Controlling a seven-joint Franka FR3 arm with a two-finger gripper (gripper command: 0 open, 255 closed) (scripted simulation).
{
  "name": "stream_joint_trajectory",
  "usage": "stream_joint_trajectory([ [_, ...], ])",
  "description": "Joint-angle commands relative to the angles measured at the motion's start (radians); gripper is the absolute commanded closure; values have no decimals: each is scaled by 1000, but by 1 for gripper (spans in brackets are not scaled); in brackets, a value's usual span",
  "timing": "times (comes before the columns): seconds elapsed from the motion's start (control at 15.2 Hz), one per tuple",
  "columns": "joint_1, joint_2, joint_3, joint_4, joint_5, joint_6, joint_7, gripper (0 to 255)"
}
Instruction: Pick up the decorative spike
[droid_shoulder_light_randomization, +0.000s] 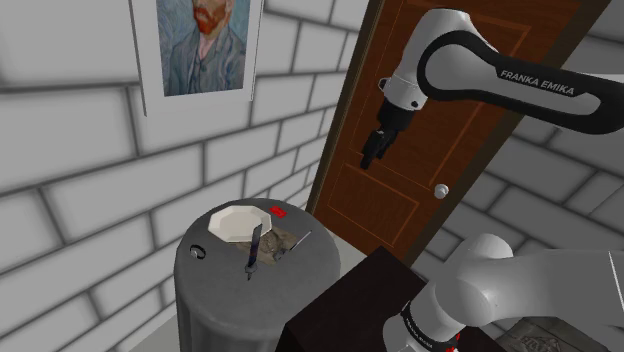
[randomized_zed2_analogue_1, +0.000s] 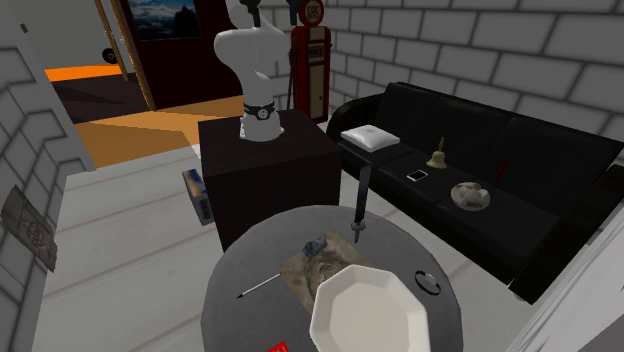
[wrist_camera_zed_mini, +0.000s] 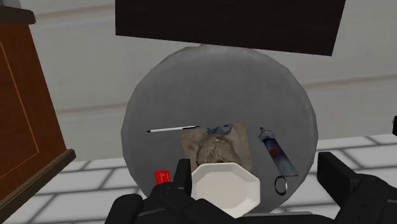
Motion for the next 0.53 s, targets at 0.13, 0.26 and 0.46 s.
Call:
stream_joint_trajectory([
  [0.13, 5, 33, 26, -31, 16, 61, 36, 0],
  [0.26, 10, 72, 53, -57, 31, 122, 72, 0],
  [0.46, 17, 142, 92, -84, 50, 216, 125, 0],
])
